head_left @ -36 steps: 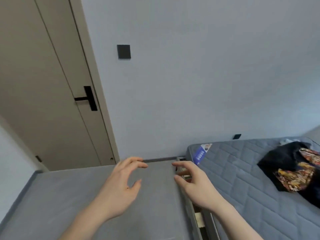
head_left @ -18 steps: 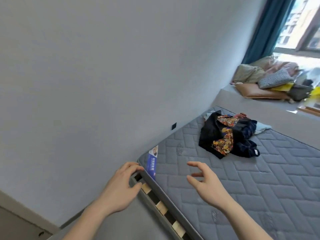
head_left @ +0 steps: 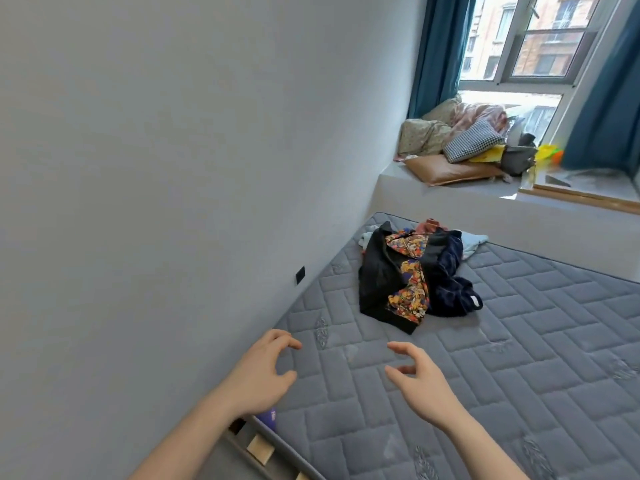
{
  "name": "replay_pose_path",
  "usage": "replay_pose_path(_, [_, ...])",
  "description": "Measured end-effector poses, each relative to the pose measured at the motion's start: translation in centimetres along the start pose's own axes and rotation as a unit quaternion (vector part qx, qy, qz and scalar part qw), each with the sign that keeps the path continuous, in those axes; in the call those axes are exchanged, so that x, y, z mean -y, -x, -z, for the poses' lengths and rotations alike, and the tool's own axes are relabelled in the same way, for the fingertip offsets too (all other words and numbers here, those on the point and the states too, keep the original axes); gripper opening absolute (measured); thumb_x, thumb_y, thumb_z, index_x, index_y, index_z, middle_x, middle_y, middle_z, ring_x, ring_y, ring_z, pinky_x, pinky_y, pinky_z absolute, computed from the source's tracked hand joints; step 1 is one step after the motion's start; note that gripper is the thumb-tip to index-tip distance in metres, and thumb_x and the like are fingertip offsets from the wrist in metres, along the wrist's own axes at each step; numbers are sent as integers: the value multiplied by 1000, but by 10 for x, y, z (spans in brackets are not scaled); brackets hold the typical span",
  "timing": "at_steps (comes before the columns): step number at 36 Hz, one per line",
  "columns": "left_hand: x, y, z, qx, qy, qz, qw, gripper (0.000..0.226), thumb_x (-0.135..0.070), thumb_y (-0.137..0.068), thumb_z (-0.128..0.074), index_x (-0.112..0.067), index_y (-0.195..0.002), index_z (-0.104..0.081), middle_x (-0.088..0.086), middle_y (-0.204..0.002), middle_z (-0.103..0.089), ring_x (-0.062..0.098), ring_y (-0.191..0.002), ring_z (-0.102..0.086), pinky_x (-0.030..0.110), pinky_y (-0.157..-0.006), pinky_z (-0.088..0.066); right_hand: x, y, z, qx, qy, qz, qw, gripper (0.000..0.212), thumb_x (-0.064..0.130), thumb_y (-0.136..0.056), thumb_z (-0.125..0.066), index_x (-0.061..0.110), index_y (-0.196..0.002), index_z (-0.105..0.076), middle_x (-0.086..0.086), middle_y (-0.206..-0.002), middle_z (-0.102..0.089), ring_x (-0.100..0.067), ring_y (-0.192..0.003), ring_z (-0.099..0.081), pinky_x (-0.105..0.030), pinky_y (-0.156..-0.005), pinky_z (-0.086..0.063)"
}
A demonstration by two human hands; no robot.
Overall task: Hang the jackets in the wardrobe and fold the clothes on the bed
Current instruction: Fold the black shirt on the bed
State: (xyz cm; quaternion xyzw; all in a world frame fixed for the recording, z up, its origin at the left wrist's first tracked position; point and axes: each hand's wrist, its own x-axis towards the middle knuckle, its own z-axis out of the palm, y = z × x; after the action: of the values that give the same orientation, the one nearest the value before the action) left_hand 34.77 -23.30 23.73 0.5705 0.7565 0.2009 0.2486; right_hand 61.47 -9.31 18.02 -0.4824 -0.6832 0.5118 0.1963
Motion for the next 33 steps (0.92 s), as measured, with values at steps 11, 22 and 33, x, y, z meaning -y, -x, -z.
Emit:
replay_pose_path(11, [43, -154, -16, 115, -53, 18, 992, 41, -24, -85, -64, -30, -125, -58, -15, -132, -43, 10, -122, -52, 32, -113, -35, -12, -109, 17, -12, 39, -37, 998, 38, 29, -97, -65, 42, -129, -49, 18, -131, -45, -1, -111, -56, -20, -87, -49])
replay_pose_path(22, [51, -358, -79, 263, -101, -55, 958, 43, -26, -90, -59, -26, -133, -54, -10, -141, -34, 8, -116, -51, 19, -96, -39, -67, -190, 50, -128, 71, -148, 978, 43, 30, -95, -66, 43, -131, -45, 15, -135, -42, -6, -111, -55, -23, -87, -44])
replay_pose_path(33, [138, -553, -243, 323, -223, -45, 919, 51, -29, -92, -56, -24, -143, -46, 3, -161, -10, 24, -132, -47, 30, -106, -42, -231, -304, 27, -172, 81, -289, 938, 56, 27, -95, -64, 32, -145, -41, 9, -152, -36, -3, -116, -50, -25, -96, -38])
